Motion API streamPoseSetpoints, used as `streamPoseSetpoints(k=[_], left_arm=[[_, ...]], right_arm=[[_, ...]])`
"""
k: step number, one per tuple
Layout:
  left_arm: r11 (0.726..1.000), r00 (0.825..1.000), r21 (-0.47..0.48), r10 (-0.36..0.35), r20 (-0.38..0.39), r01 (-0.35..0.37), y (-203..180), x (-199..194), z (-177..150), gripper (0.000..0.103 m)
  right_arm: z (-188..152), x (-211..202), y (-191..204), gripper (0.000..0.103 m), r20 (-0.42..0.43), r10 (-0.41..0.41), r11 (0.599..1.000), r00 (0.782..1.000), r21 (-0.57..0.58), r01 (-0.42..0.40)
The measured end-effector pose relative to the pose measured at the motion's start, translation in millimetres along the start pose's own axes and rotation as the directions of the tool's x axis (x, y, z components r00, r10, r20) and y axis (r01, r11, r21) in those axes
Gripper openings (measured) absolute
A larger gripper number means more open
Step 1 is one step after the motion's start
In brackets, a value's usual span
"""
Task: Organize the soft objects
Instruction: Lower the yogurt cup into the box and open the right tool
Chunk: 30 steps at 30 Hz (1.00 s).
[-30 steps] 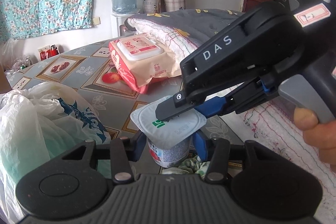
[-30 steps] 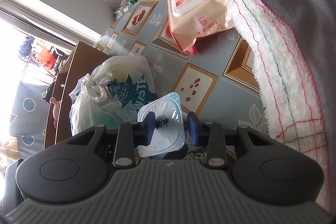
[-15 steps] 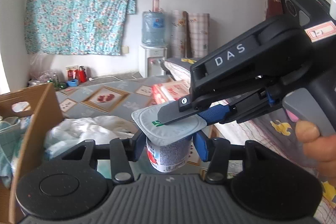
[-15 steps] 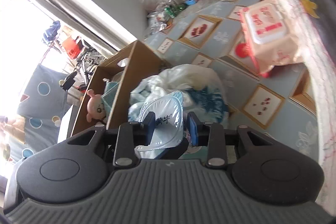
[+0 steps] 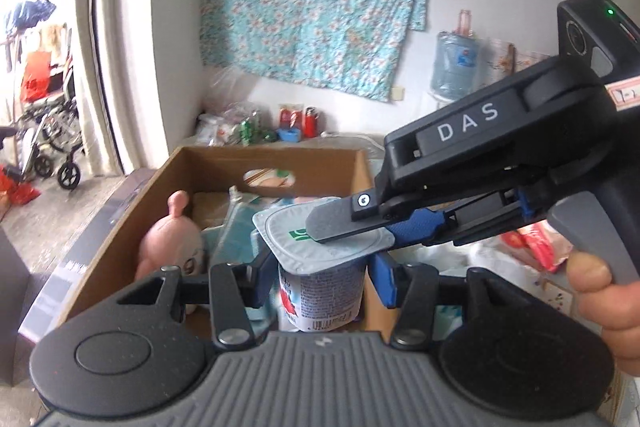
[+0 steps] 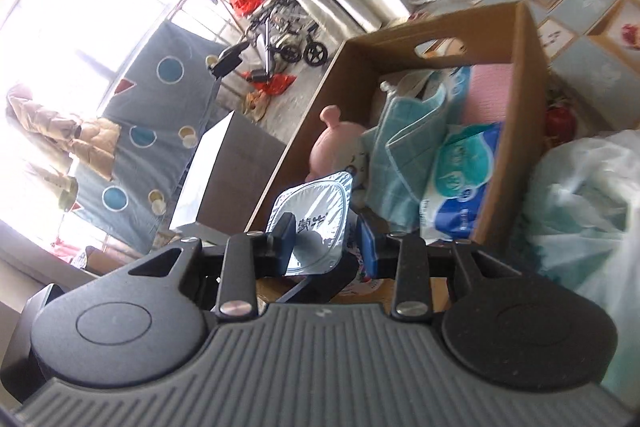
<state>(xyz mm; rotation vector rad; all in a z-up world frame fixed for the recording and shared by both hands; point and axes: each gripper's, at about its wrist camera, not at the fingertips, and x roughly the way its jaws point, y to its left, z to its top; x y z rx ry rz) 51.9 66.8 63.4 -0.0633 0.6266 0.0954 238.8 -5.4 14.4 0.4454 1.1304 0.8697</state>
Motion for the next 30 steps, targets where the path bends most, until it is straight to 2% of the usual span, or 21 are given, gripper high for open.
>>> streamPoseSetpoints(k=[3, 6, 11, 17, 20, 21, 22, 24, 30], left_arm=[[0.998, 0.996, -0.044, 0.036, -0.085, -0.04, 42, 23, -1, 0.051], [0.995, 0.982, -0.06, 0.062, -0.178, -0.074, 71, 51, -5, 0.051], [0.99, 0.954, -0.113, 0.048, -0.296, -0.084, 101, 80, -11, 0.051], [0.982, 0.93, -0.171, 0.006, -0.367, -0.074, 118, 100, -14, 0.051], [0.973, 0.916, -0.22, -0.027, -0.399, -0.068, 123, 101, -21, 0.056], [0.969, 0.911, -0.239, -0.044, -0.41, -0.061, 125, 102, -22, 0.061], [0.965, 0.909, -0.256, -0.056, -0.413, -0.056, 127, 103, -22, 0.063], [0.961, 0.91, -0.274, -0.073, -0.409, -0.046, 130, 102, -22, 0.074], [0.959, 0.913, -0.278, -0.067, -0.402, -0.052, 128, 93, -22, 0.081]], right_arm=[[12, 57, 7, 0.033, -0.081, 0.007, 1.0, 0.997, 0.012, -0.006], [15, 104, 4, 0.033, -0.149, -0.001, 0.999, 0.989, 0.038, 0.007], [14, 153, -13, 0.034, -0.225, -0.022, 0.996, 0.974, 0.076, 0.04], [17, 179, -23, 0.034, -0.255, -0.046, 0.994, 0.966, 0.08, 0.068], [19, 188, -26, 0.034, -0.259, -0.051, 0.994, 0.965, 0.077, 0.073], [19, 190, -27, 0.034, -0.26, -0.047, 0.995, 0.964, 0.078, 0.07], [20, 191, -26, 0.034, -0.26, -0.044, 0.995, 0.965, 0.078, 0.066], [22, 189, -23, 0.034, -0.251, -0.044, 0.996, 0.967, 0.058, 0.061], [25, 178, -9, 0.034, -0.229, -0.071, 0.997, 0.971, -0.009, 0.071]])
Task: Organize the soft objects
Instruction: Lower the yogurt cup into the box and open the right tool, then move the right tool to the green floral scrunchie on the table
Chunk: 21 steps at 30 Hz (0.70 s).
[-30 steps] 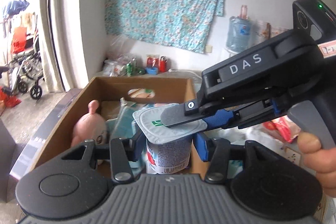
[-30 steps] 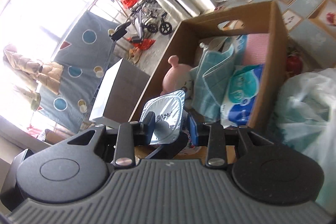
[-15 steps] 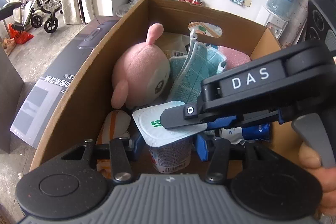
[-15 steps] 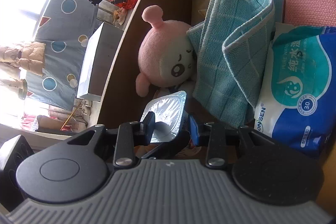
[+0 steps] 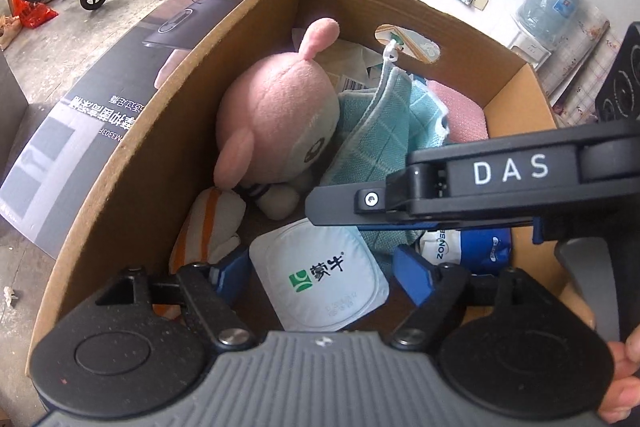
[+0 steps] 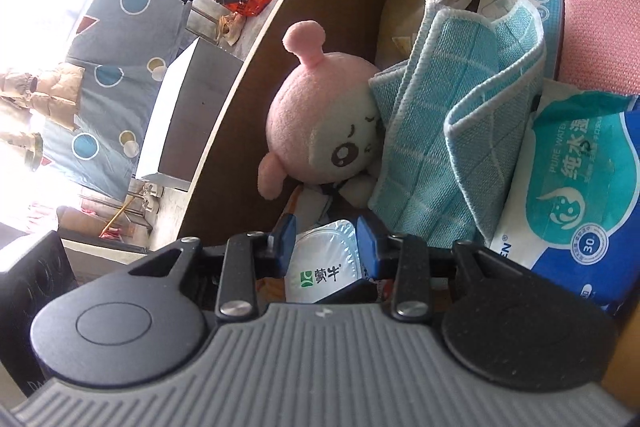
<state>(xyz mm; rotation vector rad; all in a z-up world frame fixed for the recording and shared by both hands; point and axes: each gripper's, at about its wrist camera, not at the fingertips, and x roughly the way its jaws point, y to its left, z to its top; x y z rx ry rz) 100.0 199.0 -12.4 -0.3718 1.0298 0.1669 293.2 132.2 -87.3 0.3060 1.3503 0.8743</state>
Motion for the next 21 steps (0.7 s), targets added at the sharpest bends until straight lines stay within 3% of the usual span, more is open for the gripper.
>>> streamPoseSetpoints(k=[5, 11, 16, 21], left_arm=[[1.0, 0.999, 0.012, 0.018, 0.031, -0.018, -5, -6, 0, 0.082], [0.996, 0.989, 0.051, 0.059, 0.133, -0.066, -17, -30, -8, 0.088], [0.993, 0.967, 0.066, 0.077, 0.242, -0.096, -31, -59, -19, 0.088], [0.982, 0.937, 0.176, 0.005, 0.35, -0.07, -65, -90, -35, 0.09]], right_arm=[[0, -14, 0, 0.034, 0.044, -0.013, 1.0, 0.999, -0.002, 0.013], [-7, -58, 1, 0.04, 0.131, 0.016, 1.0, 0.991, -0.005, -0.016], [-33, -119, 4, 0.046, 0.229, 0.023, 0.999, 0.973, -0.052, -0.011], [-81, -200, -3, 0.055, 0.34, -0.076, 0.99, 0.937, -0.087, 0.112]])
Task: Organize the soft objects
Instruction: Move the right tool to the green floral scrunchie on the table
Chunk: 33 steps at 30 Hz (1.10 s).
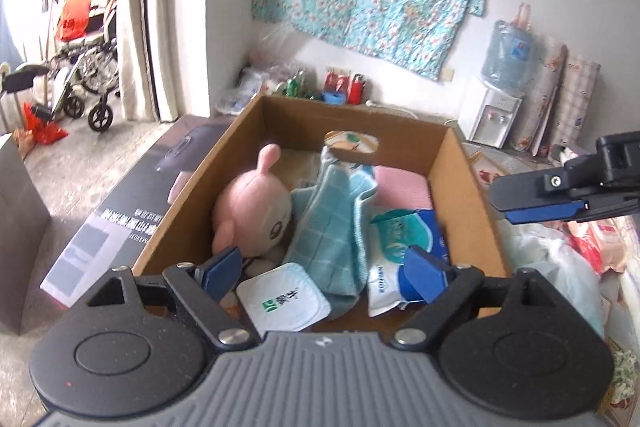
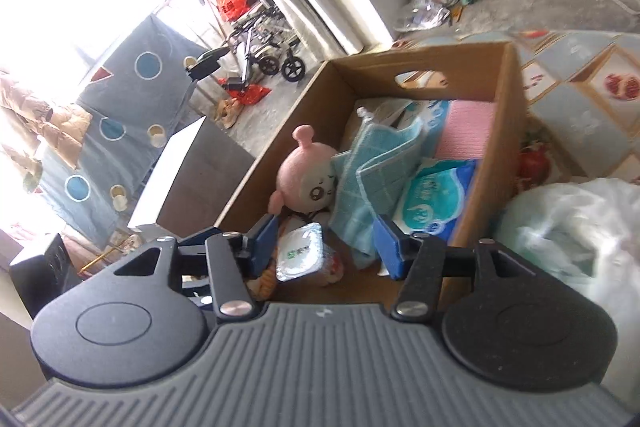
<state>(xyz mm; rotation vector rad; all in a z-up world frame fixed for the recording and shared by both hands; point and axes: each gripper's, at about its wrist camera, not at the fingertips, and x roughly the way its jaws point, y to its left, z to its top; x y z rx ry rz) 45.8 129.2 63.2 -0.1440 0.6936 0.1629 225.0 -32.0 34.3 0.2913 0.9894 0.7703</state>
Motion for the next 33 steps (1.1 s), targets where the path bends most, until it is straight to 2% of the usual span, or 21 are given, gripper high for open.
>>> streamPoseSetpoints(k=[3, 5, 9, 14, 17, 20, 23, 27, 30, 33], left_arm=[[0.995, 0.996, 0.064, -0.081, 0.042, 0.078, -30, -13, -6, 0.091], [0.985, 0.989, 0.105, -0.143, 0.044, 0.138, -52, -18, -12, 0.091], [0.948, 0.962, 0.178, -0.271, 0.022, 0.263, -99, -21, -33, 0.091], [0.892, 0.924, 0.247, -0.381, -0.041, 0.379, -147, -20, -66, 0.09], [0.857, 0.899, 0.272, -0.427, -0.099, 0.437, -170, -16, -90, 0.089], [0.837, 0.876, 0.261, -0.45, -0.172, 0.481, -189, -7, -111, 0.084], [0.825, 0.849, 0.221, -0.473, -0.234, 0.521, -204, 6, -126, 0.076], [0.82, 0.835, 0.203, -0.479, -0.271, 0.536, -222, 18, -144, 0.069], [0.822, 0.832, 0.199, -0.467, -0.3, 0.533, -233, 31, -154, 0.063], [0.825, 0.815, 0.16, -0.468, -0.342, 0.542, -241, 45, -160, 0.063]], right_arm=[[-19, -54, -19, 0.06, 0.058, -0.105, 0.994, 0.993, -0.006, 0.106], [-33, -86, -34, 0.063, 0.08, -0.173, 0.985, 0.982, 0.017, 0.172], [-66, -134, -74, 0.065, 0.078, -0.28, 0.957, 0.957, 0.1, 0.272], [-123, -168, -115, 0.065, 0.031, -0.383, 0.91, 0.923, 0.183, 0.371], [-150, -174, -136, 0.065, -0.021, -0.445, 0.876, 0.895, 0.198, 0.44], [-171, -174, -153, 0.065, -0.078, -0.489, 0.844, 0.869, 0.21, 0.493], [-185, -171, -169, 0.065, -0.107, -0.518, 0.824, 0.849, 0.205, 0.529], [-190, -155, -185, 0.066, -0.138, -0.557, 0.803, 0.819, 0.164, 0.574], [-194, -141, -195, 0.066, -0.17, -0.556, 0.804, 0.813, 0.137, 0.579], [-199, -128, -209, 0.065, -0.21, -0.529, 0.815, 0.822, 0.144, 0.561]])
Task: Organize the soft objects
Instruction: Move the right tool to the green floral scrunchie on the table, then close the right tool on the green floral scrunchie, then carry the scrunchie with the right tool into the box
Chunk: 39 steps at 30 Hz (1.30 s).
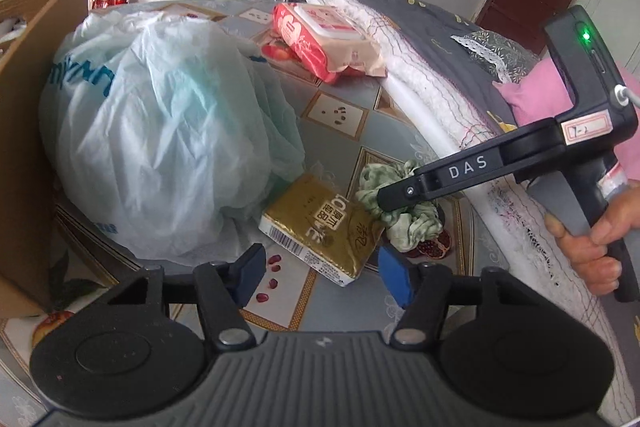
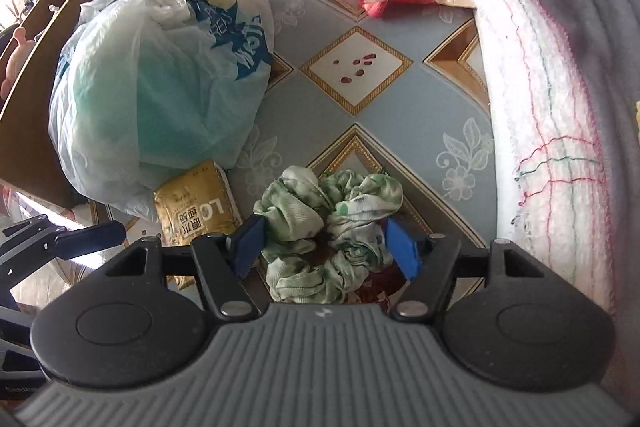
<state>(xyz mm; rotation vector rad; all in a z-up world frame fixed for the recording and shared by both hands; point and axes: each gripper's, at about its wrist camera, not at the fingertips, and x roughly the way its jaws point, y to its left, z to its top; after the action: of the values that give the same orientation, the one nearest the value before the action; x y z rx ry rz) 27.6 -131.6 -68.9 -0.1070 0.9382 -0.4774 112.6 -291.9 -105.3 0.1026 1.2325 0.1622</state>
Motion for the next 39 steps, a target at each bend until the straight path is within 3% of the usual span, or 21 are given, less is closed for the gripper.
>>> streamPoseSetpoints(k=[3, 5, 8, 12, 20, 27, 32, 35, 39], left_arm=[[1.0, 1.0, -0.015, -0.005, -0.011, 0.005, -1, 8, 1, 0.063], [1.0, 1.0, -0.003, 0.001, -0.013, -0.001, -1, 11, 2, 0.063], [1.0, 1.0, -0.009, -0.005, -0.028, 0.005, 0, 15, 3, 0.063], [1.0, 0.999, -0.003, -0.022, -0.035, 0.022, 2, 14, 3, 0.064], [1.0, 0.999, -0.009, -0.004, -0.052, 0.003, 5, 11, 2, 0.072], [0.999, 0.998, 0.007, 0.041, -0.047, -0.04, 0, 12, 7, 0.075], [0.994, 0.993, 0.033, 0.103, -0.054, -0.102, -10, 22, 6, 0.075], [0.988, 0.985, 0.033, 0.152, -0.084, -0.149, -10, 32, 4, 0.066], [0.986, 0.984, 0.048, 0.163, -0.065, -0.16, -10, 33, 2, 0.062]], right_arm=[[-6, 9, 1, 0.056, 0.007, -0.011, 0.999, 1.0, -0.037, 0.012], [-6, 9, 4, 0.04, 0.017, -0.032, 0.997, 0.999, -0.075, 0.033], [0, 8, 0, 0.028, 0.015, 0.027, 0.999, 1.0, -0.045, -0.026], [9, 3, 2, 0.027, 0.034, 0.116, 0.993, 0.993, -0.04, -0.115], [-6, 12, 19, 0.027, -0.09, 0.26, 0.964, 0.961, -0.024, -0.263], [-6, -9, 3, 0.027, -0.01, 0.208, 0.978, 0.978, 0.0, -0.208], [-8, -5, -6, 0.028, -0.009, 0.174, 0.985, 0.985, 0.012, -0.174], [-12, 1, -6, 0.028, -0.016, 0.162, 0.987, 0.987, 0.012, -0.162], [-15, 3, -7, 0.028, -0.013, 0.166, 0.986, 0.986, 0.021, -0.165]])
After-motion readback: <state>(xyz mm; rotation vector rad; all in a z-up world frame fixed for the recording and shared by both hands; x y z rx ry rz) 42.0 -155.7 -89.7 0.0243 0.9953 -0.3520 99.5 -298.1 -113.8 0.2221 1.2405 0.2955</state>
